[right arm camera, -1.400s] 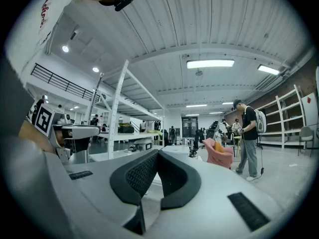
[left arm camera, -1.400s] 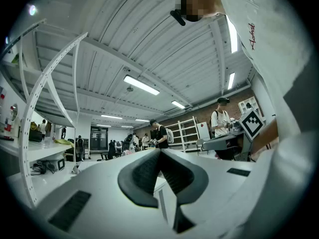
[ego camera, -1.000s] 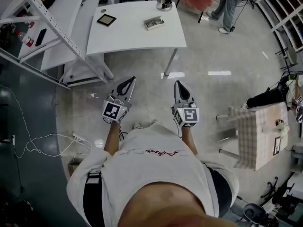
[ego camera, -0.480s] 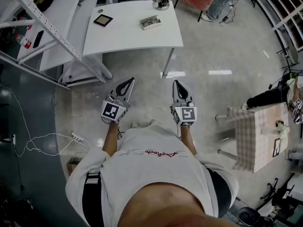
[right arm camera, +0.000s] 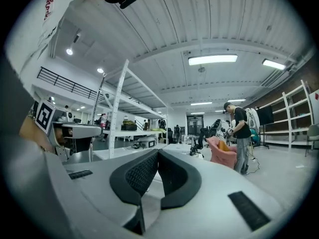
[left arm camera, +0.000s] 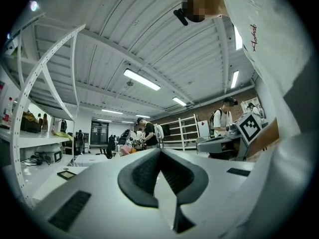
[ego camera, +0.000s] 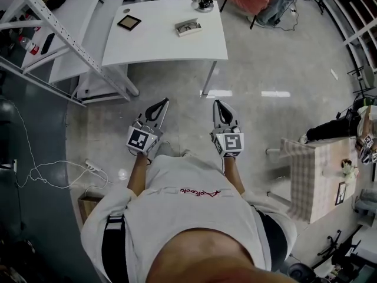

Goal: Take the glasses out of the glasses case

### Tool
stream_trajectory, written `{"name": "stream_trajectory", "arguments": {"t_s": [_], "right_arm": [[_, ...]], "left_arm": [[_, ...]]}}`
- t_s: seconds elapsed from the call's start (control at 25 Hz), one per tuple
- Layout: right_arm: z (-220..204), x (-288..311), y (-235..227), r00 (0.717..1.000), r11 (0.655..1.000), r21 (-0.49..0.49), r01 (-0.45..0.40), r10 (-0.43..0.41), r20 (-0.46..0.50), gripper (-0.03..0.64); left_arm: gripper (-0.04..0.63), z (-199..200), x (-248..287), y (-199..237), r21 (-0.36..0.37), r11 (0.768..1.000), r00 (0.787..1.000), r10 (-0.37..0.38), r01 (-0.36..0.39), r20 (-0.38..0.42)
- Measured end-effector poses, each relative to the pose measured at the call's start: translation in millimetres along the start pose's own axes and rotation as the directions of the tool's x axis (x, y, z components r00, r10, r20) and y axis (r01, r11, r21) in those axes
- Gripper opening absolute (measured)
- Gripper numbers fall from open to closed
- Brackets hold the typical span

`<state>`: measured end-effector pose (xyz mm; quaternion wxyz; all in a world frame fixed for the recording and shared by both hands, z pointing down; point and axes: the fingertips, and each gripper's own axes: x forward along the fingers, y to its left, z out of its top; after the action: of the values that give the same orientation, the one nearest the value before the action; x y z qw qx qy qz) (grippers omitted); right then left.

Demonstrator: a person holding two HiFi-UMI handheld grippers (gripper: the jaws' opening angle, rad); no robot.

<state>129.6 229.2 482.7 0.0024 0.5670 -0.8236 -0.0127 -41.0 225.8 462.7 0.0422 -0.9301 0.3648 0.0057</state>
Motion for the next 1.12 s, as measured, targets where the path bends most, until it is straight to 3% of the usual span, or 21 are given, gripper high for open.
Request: {"name": "stream_trajectory", "arguments": {"t_s": [0.56,1.12], "right_arm": [[-13,53,-25,1.0,1.0,-0.006,0.013,-0.013,-0.011,-0.003],[4,168,-65,0.999,0.998,-0.028,0.048,-0.048,-0.009,-0.003]], "left_arm": [[0.026,-25,43,39,-0.024,1.0,1.0,-0.003,0.002,-0.007],[0.026,-19,131,135,-0.023,0.999,0.999,-0.044,0.045,0.024]]}}
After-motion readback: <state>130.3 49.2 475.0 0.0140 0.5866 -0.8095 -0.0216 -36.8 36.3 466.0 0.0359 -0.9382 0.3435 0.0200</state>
